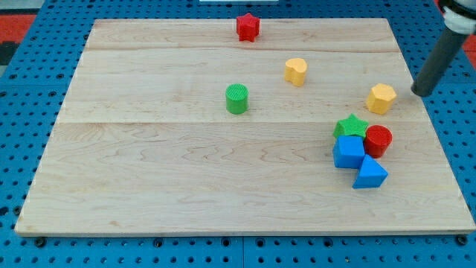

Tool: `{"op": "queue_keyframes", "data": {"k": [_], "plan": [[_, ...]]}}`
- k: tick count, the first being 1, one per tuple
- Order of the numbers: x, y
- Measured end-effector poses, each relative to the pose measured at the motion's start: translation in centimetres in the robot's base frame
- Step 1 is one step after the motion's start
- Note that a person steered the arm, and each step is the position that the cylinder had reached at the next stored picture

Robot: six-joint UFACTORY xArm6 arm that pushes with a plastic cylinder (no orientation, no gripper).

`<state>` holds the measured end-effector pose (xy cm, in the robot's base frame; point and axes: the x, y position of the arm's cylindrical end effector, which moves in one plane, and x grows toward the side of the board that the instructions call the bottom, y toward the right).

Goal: Push the yellow hexagon into the group of blocks

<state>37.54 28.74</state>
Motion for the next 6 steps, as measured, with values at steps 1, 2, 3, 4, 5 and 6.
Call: {"op": "queue_keyframes", "data": {"k": [1, 2, 3, 4, 5, 6], "plan": [[1.5, -7.6], [6.3, -10.9], [3.8, -9.4], [-5.7, -8.8], [-7.3, -16.9], [-3.4, -20.8]]}}
